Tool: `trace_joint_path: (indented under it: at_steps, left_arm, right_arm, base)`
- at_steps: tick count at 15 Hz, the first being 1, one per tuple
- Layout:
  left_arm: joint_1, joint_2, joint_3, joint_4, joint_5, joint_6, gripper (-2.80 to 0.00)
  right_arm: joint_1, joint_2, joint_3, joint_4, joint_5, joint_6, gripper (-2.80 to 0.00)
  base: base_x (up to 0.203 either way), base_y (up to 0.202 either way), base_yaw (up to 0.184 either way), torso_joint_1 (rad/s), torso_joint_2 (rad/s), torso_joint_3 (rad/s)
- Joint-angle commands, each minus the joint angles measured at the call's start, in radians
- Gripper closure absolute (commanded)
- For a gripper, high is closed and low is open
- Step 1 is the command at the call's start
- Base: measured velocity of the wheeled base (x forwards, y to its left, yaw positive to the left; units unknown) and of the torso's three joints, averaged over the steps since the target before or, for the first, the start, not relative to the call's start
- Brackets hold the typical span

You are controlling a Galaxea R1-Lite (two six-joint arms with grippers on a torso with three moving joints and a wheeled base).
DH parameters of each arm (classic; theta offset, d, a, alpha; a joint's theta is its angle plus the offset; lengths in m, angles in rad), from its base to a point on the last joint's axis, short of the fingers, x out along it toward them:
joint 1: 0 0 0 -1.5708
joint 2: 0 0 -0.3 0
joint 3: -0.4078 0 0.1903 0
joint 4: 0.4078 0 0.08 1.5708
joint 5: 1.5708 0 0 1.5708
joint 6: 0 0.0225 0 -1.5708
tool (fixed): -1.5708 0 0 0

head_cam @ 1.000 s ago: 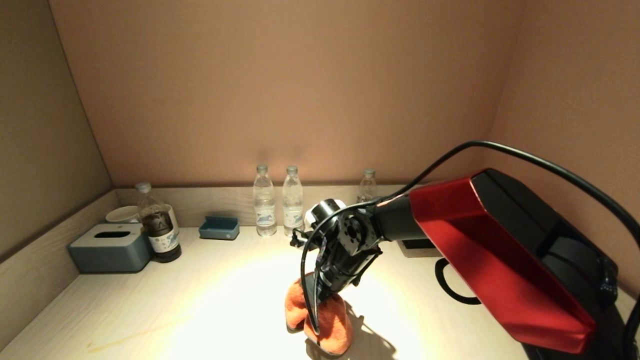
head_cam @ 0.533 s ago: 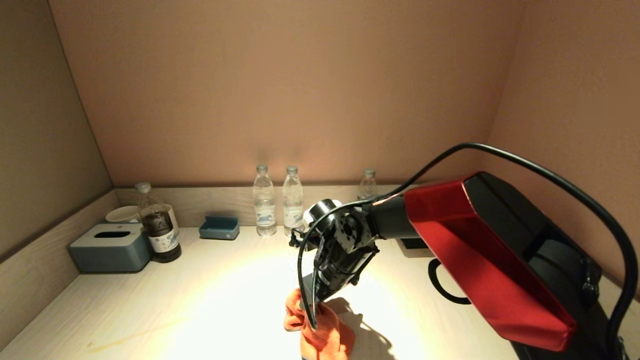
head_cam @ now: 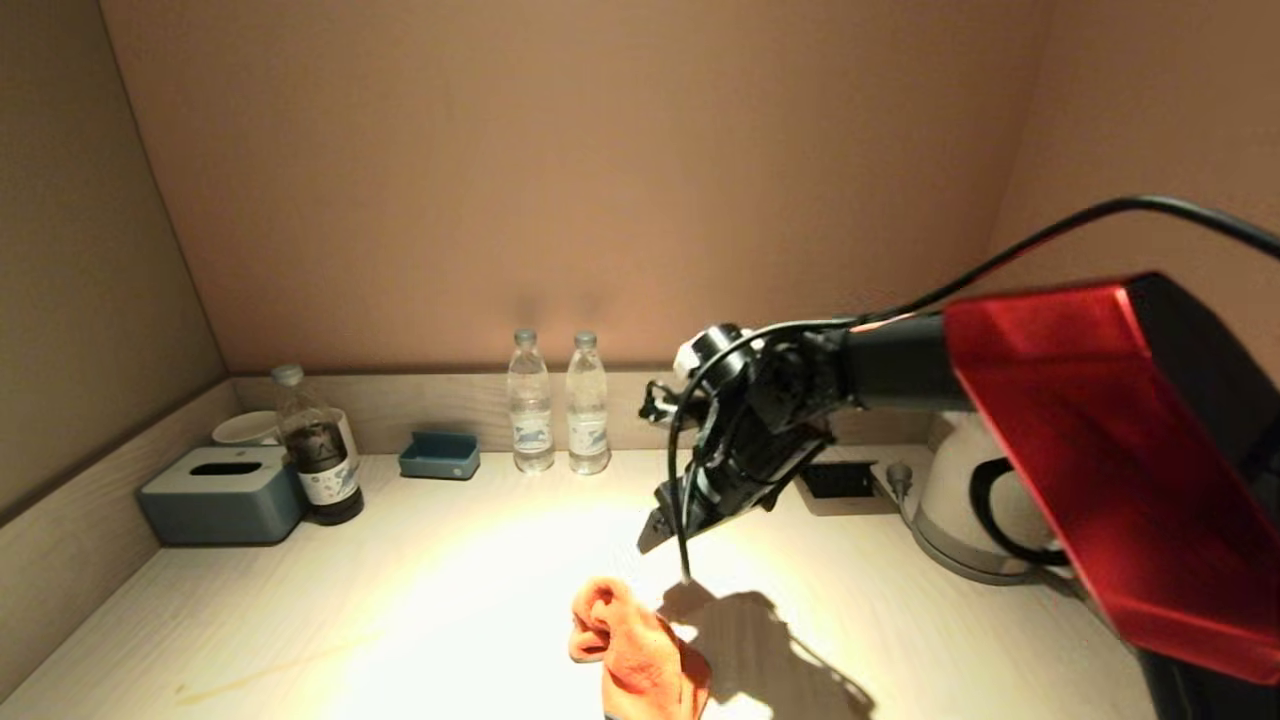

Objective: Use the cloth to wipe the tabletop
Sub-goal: Pick up the tablecloth

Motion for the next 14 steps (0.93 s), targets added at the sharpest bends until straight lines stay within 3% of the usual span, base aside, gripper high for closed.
trace_joint_path:
  at_steps: [1, 4, 6, 7, 10, 14]
  left_arm:
    - [0.000, 0.000, 0.000, 0.000, 0.000, -0.001, 0.00]
    - [0.000, 0.000, 0.000, 0.000, 0.000, -0.001, 0.00]
    - [0.000, 0.000, 0.000, 0.000, 0.000, -0.001, 0.00]
    - [0.000, 0.000, 0.000, 0.000, 0.000, -0.001, 0.00]
    - [0.000, 0.000, 0.000, 0.000, 0.000, -0.001, 0.00]
    - [0.000, 0.000, 0.000, 0.000, 0.000, -0.001, 0.00]
  right_arm:
    - [-0.088, -0.125, 0.006, 0.005, 0.018, -0.015, -2.80]
    - [-0.199, -0.224, 0.010, 0.003, 0.070, -0.027, -2.80]
    - [-0.324, -0.282, 0.017, -0.002, 0.071, -0.027, -2.80]
    - [-0.377, -0.332, 0.035, -0.008, 0.074, -0.028, 0.00]
    - [-0.461, -0.472, 0.158, -0.134, 0.063, -0.033, 0.00]
    - [-0.491, -0.694, 0.365, -0.327, 0.025, -0.027, 0.00]
  base:
    - [0.000, 0.000, 0.000, 0.000, 0.00, 0.000]
    - [0.000, 0.000, 0.000, 0.000, 0.00, 0.000]
    - [0.000, 0.000, 0.000, 0.000, 0.00, 0.000]
    - [0.000, 0.000, 0.000, 0.000, 0.00, 0.000]
    - [0.000, 0.000, 0.000, 0.000, 0.00, 0.000]
    - [0.000, 0.000, 0.000, 0.000, 0.00, 0.000]
